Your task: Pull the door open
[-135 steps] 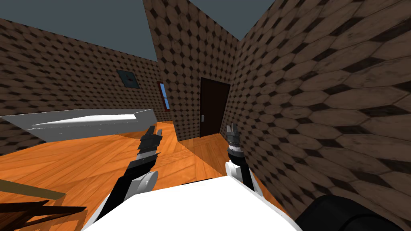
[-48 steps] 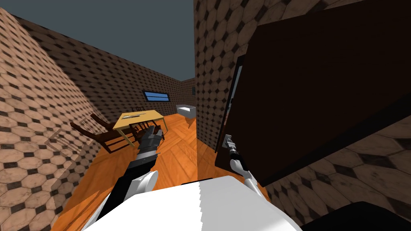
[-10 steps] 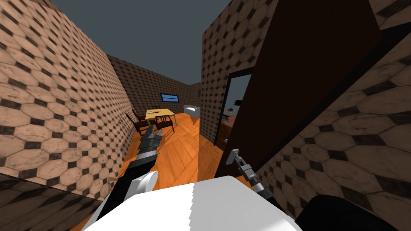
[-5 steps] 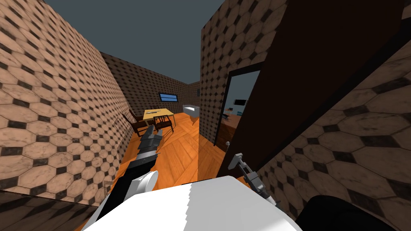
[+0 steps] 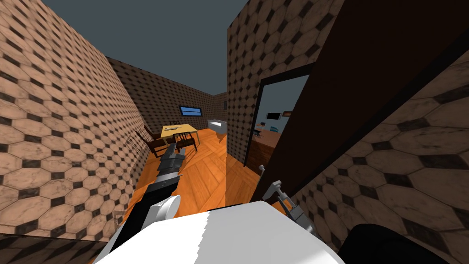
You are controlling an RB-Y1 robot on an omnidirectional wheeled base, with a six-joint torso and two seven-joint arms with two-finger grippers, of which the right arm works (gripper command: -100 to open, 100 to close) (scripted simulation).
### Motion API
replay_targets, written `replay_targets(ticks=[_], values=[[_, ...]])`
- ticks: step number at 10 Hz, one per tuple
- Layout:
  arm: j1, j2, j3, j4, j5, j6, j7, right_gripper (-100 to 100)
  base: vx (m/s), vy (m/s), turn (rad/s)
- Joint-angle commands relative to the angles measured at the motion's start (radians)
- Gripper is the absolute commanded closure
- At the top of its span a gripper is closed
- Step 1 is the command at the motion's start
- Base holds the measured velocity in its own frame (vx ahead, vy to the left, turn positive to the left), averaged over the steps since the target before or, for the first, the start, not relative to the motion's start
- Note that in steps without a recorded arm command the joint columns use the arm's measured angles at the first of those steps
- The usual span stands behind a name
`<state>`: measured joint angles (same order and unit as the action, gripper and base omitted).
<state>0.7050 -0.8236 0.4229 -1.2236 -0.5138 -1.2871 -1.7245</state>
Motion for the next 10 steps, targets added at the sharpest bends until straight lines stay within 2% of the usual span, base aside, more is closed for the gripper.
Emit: replay_targets(ticks=[1, 2, 3, 4, 5, 6, 7, 8, 9, 10], values=[[0.019, -0.011, 0.012, 0.025, 0.012, -0.05, -0.016, 100, 0.027, -0.015, -0.019], [0.019, -0.011, 0.012, 0.025, 0.012, -0.062, -0.016, 100, 0.026, -0.011, -0.02], [0.037, -0.023, 0.024, 0.047, 0.024, -0.102, -0.03, 100, 0.032, -0.014, -0.03], [0.055, -0.033, 0.036, 0.068, 0.035, -0.13, -0.043, 100, 0.049, -0.026, -0.061], [0.055, -0.033, 0.036, 0.068, 0.035, -0.149, -0.043, 100, 0.033, -0.017, -0.034], [0.07, -0.043, 0.046, 0.087, 0.045, -0.181, -0.055, 100, 0.026, -0.014, -0.015], [0.07, -0.043, 0.046, 0.087, 0.045, -0.184, -0.055, 100, 0.018, -0.015, -0.019], [0.084, -0.051, 0.055, 0.103, 0.053, -0.213, -0.065, 100, 0.021, -0.017, -0.022], [0.084, -0.051, 0.055, 0.103, 0.053, -0.213, -0.065, 100, 0.014, -0.014, -0.015], [0.096, -0.058, 0.063, 0.117, 0.061, -0.237, -0.074, 100, 0.02, -0.02, -0.023]])
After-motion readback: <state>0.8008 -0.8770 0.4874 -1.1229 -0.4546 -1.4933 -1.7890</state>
